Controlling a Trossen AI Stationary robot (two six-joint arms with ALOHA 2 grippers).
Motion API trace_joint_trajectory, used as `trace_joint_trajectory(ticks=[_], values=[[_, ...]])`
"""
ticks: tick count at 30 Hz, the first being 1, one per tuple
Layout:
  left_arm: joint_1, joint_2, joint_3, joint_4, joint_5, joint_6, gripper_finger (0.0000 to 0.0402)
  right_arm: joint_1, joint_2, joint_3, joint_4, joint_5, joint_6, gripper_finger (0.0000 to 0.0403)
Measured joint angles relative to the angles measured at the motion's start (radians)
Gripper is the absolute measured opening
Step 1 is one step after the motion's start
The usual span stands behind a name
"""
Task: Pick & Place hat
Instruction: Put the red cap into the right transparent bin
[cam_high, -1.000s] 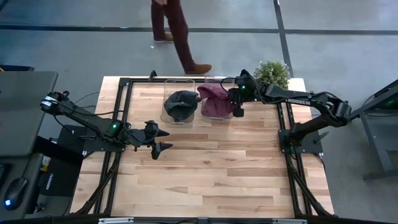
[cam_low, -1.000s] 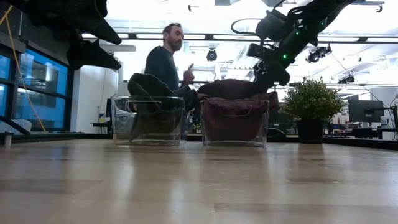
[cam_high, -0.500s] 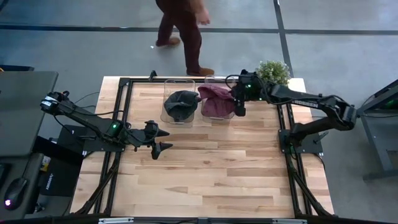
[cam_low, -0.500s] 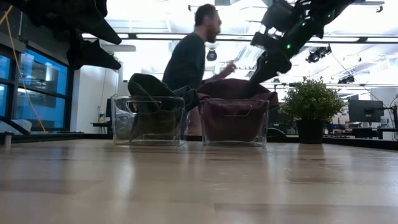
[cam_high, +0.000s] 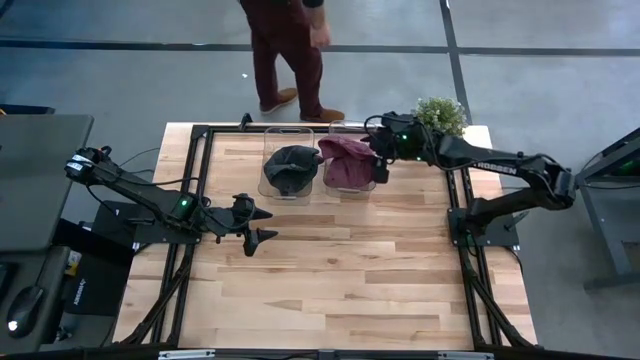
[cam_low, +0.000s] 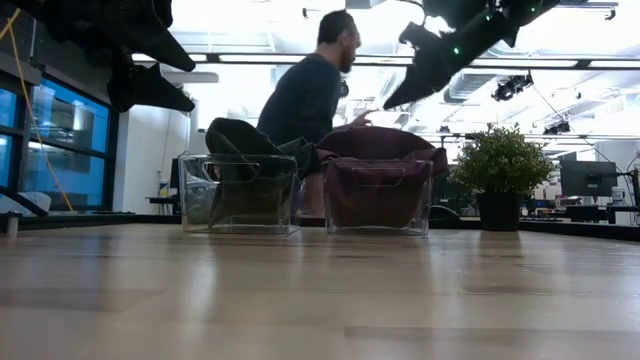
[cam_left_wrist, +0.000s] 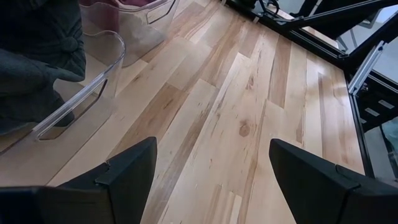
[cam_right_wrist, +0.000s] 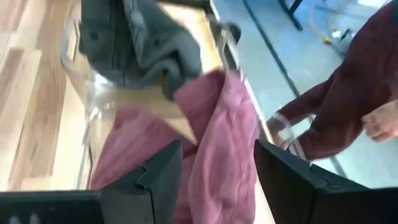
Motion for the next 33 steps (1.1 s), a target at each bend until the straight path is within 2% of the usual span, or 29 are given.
trace_joint_trajectory(ticks=[5,10,18,21,27,31,33], values=[[0.0,0.0,0.0,0.0,0.0,0.0,0.0302,0.006,0.052,0.097,-0.07,0.005,-0.004,0.0195],[0.0,0.0,0.0,0.0,0.0,0.0,0.0302,0.012,0.185,0.263,-0.25,0.047,-0.035,0.0195],[0.0,0.0,0.0,0.0,0.0,0.0,0.0302,0.063,0.385,0.545,-0.456,0.169,-0.193,0.0195],[0.0,0.0,0.0,0.0,0.0,0.0,0.0302,0.079,0.447,0.629,-0.489,0.184,-0.259,0.0195],[0.0,0.0,0.0,0.0,0.0,0.0,0.0302,0.126,0.538,0.712,-0.497,0.211,-0.297,0.0195],[0.0,0.0,0.0,0.0,0.0,0.0,0.0302,0.164,0.55,0.708,-0.542,0.147,-0.216,0.0195],[0.0,0.0,0.0,0.0,0.0,0.0,0.0302,0.185,0.55,0.694,-0.538,0.17,-0.181,0.0195]])
